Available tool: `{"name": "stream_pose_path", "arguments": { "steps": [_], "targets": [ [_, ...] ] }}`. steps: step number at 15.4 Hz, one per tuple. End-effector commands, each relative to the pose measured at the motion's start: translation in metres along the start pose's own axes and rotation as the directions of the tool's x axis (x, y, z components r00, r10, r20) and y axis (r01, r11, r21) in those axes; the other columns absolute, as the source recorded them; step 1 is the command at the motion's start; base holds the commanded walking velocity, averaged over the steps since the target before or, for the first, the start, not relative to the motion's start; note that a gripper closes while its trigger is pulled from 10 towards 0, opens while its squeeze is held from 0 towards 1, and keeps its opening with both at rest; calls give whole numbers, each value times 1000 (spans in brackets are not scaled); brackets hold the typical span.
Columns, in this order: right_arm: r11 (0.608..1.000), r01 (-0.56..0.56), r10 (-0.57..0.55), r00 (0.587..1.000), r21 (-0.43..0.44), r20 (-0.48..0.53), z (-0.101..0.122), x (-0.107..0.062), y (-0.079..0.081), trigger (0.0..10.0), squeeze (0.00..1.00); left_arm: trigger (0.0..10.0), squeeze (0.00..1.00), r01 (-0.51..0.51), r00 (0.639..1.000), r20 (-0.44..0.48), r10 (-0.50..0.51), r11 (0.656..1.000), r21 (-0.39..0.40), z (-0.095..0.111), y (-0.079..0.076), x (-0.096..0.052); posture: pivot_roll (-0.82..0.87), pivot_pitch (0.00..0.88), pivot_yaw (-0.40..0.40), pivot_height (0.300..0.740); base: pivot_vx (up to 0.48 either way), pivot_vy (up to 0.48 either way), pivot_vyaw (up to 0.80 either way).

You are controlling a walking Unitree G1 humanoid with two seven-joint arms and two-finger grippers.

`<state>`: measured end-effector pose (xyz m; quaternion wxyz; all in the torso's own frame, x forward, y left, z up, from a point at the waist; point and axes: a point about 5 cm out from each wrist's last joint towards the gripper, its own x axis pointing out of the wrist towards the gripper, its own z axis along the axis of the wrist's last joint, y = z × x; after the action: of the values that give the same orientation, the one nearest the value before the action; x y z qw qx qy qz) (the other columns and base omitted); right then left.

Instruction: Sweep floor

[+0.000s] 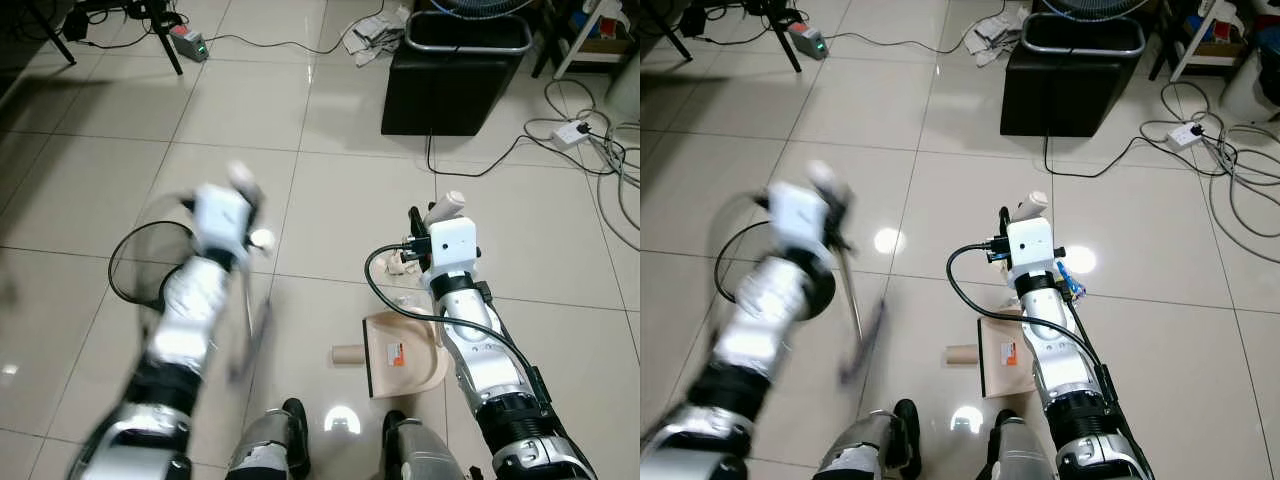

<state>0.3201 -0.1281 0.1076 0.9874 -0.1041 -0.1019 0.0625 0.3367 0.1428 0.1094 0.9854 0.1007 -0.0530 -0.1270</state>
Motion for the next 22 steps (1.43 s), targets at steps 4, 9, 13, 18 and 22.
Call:
{"name": "stream_pose_path", "arguments": {
  "steps": [4,9,13,18,22],
  "targets": [
    [999,-39,40,999,23,-34,-8,-6,12,10000,0,10000,0,75,996,-48,-79,994,-83,-20,-31,-4,6,248,94,740,0,0,0],
    [999,-38,40,998,34,-50,-11,-8,11,10000,0,10000,0,141,988,-10,-157,910,-390,-14,-51,1,6,245,93,740,0,0,0],
    [999,-23,25,998,45,-57,-12,-6,8,10000,0,10000,0,150,988,104,-110,800,-581,3,-48,8,4,237,90,740,0,0,0],
    [998,-9,12,998,57,-58,-14,-7,4,10000,0,10000,0,289,955,172,-242,889,-355,16,-33,5,17,218,89,740,0,0,0],
    [994,48,-41,996,96,-76,-19,-10,-3,10000,0,10000,0,511,854,214,-474,843,-169,38,-1,-4,44,180,104,740,0,0,0]
  ]
}}
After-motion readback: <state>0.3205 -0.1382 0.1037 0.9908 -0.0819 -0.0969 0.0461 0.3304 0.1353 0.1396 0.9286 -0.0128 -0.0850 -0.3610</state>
